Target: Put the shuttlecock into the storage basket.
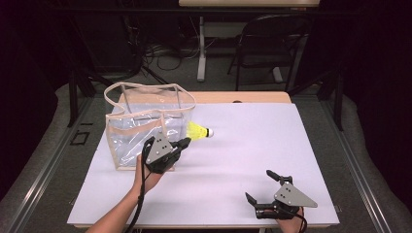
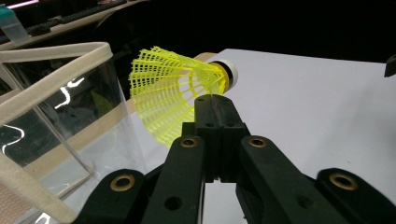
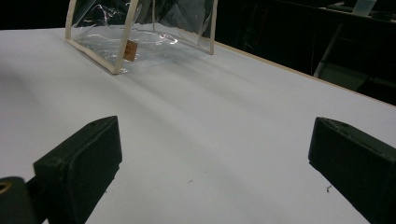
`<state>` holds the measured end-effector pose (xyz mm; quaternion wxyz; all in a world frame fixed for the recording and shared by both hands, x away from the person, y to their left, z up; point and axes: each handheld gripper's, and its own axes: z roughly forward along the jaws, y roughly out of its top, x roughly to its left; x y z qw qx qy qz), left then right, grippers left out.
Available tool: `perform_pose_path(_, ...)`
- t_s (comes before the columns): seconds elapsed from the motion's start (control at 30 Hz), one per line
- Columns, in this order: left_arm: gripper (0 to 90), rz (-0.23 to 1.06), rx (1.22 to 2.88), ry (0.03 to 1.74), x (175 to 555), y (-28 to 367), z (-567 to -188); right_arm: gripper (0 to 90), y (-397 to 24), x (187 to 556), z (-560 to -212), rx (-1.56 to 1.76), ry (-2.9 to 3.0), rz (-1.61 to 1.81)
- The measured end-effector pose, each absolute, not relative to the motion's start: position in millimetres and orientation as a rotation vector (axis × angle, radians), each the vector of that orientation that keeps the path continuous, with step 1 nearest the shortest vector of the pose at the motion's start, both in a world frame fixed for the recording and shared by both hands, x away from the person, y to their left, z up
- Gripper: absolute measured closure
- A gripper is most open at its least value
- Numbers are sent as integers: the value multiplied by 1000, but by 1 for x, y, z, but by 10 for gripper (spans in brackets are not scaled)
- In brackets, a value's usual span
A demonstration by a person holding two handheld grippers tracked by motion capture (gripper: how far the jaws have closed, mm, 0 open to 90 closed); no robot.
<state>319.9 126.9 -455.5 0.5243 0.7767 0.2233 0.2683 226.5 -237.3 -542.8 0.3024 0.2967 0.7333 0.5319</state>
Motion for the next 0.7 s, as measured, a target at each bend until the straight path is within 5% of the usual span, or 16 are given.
perform_pose_path(0.7, 900, 683, 1837, 515, 324, 129, -439, 23, -237, 226, -543, 783, 1946, 1407)
